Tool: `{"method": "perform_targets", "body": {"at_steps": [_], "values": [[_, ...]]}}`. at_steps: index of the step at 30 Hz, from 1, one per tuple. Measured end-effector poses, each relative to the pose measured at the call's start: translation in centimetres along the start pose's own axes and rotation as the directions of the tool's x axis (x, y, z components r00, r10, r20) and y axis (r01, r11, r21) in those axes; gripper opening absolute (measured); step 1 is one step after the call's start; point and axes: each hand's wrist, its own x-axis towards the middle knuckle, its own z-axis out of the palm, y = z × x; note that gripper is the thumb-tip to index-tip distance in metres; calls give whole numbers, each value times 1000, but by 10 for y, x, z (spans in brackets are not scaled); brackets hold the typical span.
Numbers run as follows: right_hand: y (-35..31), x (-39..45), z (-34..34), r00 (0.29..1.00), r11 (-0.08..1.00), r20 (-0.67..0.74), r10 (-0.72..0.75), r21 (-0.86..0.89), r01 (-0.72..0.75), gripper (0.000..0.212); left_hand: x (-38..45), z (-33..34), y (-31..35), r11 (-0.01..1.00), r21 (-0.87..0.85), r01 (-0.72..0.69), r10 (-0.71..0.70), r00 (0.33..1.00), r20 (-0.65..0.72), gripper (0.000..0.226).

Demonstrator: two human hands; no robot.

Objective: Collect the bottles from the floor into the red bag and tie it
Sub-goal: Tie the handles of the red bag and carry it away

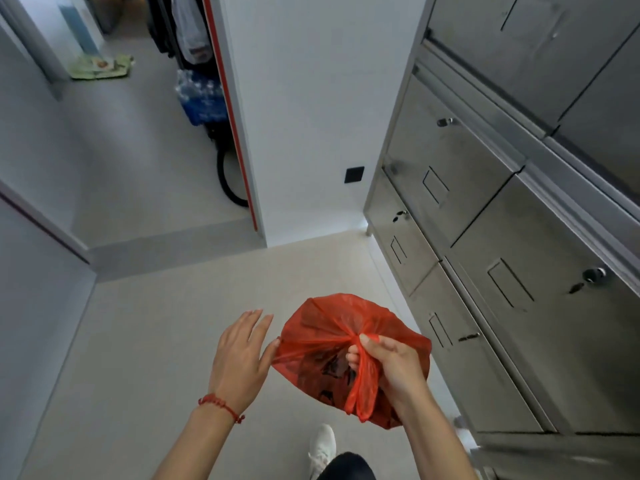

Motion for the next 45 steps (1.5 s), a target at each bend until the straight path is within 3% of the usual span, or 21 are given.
{"method": "perform_targets", "body": {"at_steps": [12, 18, 27, 36, 45], "values": [[-108, 173, 53, 1000, 994, -10, 21, -103, -22, 12, 217, -12, -2, 999, 24, -22, 21, 1000, 21, 72], [-146, 256, 84, 997, 996, -50, 50, -76, -54, 12, 325, -17, -22, 998, 64, -19, 12, 994, 105, 72], [-195, 377, 113, 989, 994, -104, 104, -30, -108, 13, 450, -10, -34, 998, 58, -16, 9, 993, 116, 76], [-208, 494, 109, 989, 981, -51, 140, -127, -146, 9, 534, 38, -35, 993, 87, 79, -91, 984, 151, 73], [-175, 604, 90, 984, 962, -15, 177, -209, -176, 12, 593, 118, -43, 990, 92, 107, -121, 979, 167, 68]]}}
